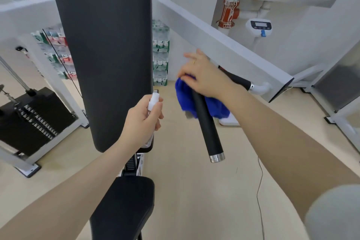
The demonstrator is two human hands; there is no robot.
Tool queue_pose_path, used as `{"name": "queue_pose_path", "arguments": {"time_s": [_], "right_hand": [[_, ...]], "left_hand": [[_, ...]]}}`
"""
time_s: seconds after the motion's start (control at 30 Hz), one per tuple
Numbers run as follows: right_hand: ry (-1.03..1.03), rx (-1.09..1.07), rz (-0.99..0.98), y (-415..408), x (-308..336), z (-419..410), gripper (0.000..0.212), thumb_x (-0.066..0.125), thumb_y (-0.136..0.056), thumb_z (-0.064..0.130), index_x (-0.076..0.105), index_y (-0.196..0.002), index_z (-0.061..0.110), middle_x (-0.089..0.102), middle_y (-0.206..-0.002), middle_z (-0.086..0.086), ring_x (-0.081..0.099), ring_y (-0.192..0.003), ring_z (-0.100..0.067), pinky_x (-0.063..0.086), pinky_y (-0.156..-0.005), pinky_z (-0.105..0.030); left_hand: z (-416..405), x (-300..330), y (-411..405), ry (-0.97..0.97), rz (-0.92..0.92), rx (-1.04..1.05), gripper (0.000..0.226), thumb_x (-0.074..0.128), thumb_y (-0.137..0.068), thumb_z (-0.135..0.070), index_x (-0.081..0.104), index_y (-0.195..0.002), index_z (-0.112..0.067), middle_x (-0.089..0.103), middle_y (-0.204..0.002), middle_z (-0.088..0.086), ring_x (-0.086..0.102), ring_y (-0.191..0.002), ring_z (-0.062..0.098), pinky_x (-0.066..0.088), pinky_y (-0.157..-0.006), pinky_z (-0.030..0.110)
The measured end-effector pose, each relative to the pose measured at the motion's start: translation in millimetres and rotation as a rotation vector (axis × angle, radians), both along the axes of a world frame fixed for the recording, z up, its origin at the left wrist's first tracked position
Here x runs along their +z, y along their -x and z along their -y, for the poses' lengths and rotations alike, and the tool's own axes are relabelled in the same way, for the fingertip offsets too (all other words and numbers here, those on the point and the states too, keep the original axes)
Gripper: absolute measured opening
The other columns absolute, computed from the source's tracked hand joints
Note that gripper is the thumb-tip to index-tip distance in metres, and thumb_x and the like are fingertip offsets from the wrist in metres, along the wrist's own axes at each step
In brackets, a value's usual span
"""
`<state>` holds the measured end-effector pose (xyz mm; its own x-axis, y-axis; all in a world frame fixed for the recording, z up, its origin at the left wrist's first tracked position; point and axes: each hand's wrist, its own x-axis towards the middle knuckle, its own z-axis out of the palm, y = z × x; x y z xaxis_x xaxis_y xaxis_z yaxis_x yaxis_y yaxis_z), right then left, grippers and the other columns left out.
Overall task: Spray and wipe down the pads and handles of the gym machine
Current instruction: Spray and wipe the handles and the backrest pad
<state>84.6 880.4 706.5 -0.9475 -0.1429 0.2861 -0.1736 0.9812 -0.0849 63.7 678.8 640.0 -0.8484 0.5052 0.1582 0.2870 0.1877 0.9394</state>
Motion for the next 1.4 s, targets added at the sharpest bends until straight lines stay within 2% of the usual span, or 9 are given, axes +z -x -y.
{"name": "queue_pose_path", "arguments": {"time_s": [0.1,0.2,0.3,0.57,0.73,0.93,1.03,1.13,1.4], "right_hand": [[0.065,-0.107,0.024,-1.6,-4.5,4.7,0.018,0.051,-0.092,0.011,0.069,-0.098,0.01,0.066,-0.101,-0.006,0.049,-0.115,-0.023,0.011,-0.113,-0.037],[0.012,0.073,0.057,-44.4,-25.3,19.1,0.02,0.05,-0.087,0.015,0.069,-0.082,0.012,0.064,-0.08,-0.003,0.055,-0.085,-0.021,0.038,-0.101,-0.051],[-0.093,0.24,0.11,-92.7,-48.8,31.5,0.029,0.041,-0.085,0.018,0.067,-0.074,0.011,0.062,-0.067,-0.001,0.058,-0.072,-0.025,0.039,-0.103,-0.044],[-0.109,0.019,0.044,-45.2,-25.0,26.4,0.016,0.054,-0.088,0.01,0.069,-0.088,0.009,0.065,-0.086,-0.006,0.054,-0.105,-0.028,0.001,-0.112,-0.04],[-0.144,0.162,0.047,-107.9,-55.1,40.9,0.029,0.039,-0.083,0.015,0.064,-0.07,0.013,0.059,-0.064,0.0,0.056,-0.069,-0.025,0.036,-0.101,-0.043],[-0.412,0.186,0.095,-88.7,-39.5,42.6,0.012,0.062,-0.078,0.006,0.067,-0.069,0.014,0.062,-0.064,-0.001,0.057,-0.071,-0.025,0.036,-0.104,-0.044],[-0.443,-0.041,0.155,-59.6,-27.2,52.6,0.015,0.053,-0.087,0.008,0.066,-0.09,0.014,0.065,-0.087,-0.002,0.056,-0.095,-0.024,0.018,-0.113,-0.038],[-0.56,-0.104,0.099,-72.5,-29.9,70.2,0.01,0.06,-0.08,0.008,0.063,-0.088,0.013,0.063,-0.08,-0.003,0.055,-0.088,-0.023,0.036,-0.098,-0.034],[-0.563,-0.184,0.491,-70.0,-28.1,95.7,0.019,0.042,-0.09,0.005,0.051,-0.105,0.014,0.056,-0.099,-0.002,0.052,-0.095,-0.022,0.036,-0.086,-0.032]], "left_hand": [[6.1,2.1,-5.4,0.015,-0.007,-0.022,0.014,0.043,-0.094,-0.023,0.054,-0.091,-0.031,0.06,-0.07,-0.001,0.053,-0.051,0.01,0.047,-0.055,0.022],[7.7,0.8,-9.1,0.006,-0.014,-0.03,0.012,0.043,-0.094,-0.024,0.055,-0.092,-0.026,0.06,-0.071,0.001,0.053,-0.051,0.01,0.047,-0.055,0.023],[6.9,-4.0,-14.0,0.001,-0.004,-0.048,0.013,0.044,-0.095,-0.021,0.055,-0.096,-0.026,0.061,-0.073,0.004,0.053,-0.054,0.012,0.049,-0.057,0.028],[11.0,-3.7,-22.7,0.113,-0.105,-0.127,0.011,0.045,-0.094,-0.021,0.054,-0.099,-0.02,0.061,-0.07,-0.001,0.053,-0.051,0.007,0.046,-0.053,0.019],[19.0,-14.0,-30.9,0.121,-0.104,-0.166,0.011,0.045,-0.094,-0.022,0.053,-0.103,-0.023,0.062,-0.072,0.0,0.055,-0.054,0.008,0.049,-0.058,0.025],[29.6,-21.0,-39.8,0.199,-0.225,-0.198,0.041,0.044,-0.095,-0.027,0.034,-0.135,-0.036,0.058,-0.065,0.005,0.059,-0.059,0.016,0.05,-0.064,0.027],[35.4,-20.2,-36.0,0.215,-0.296,-0.184,0.039,0.043,-0.096,-0.024,0.04,-0.134,-0.032,0.049,-0.067,-0.012,0.056,-0.06,0.012,0.047,-0.063,0.028],[48.1,-21.9,-28.6,0.229,-0.255,-0.154,0.035,0.043,-0.096,-0.023,0.043,-0.13,-0.032,0.05,-0.063,-0.006,0.057,-0.061,0.022,0.049,-0.061,0.034],[86.2,-14.6,13.2,0.368,-0.328,-0.216,0.034,0.05,-0.093,-0.025,0.042,-0.126,-0.026,0.044,-0.064,-0.01,0.045,-0.048,0.009,0.034,-0.048,0.014]]}}
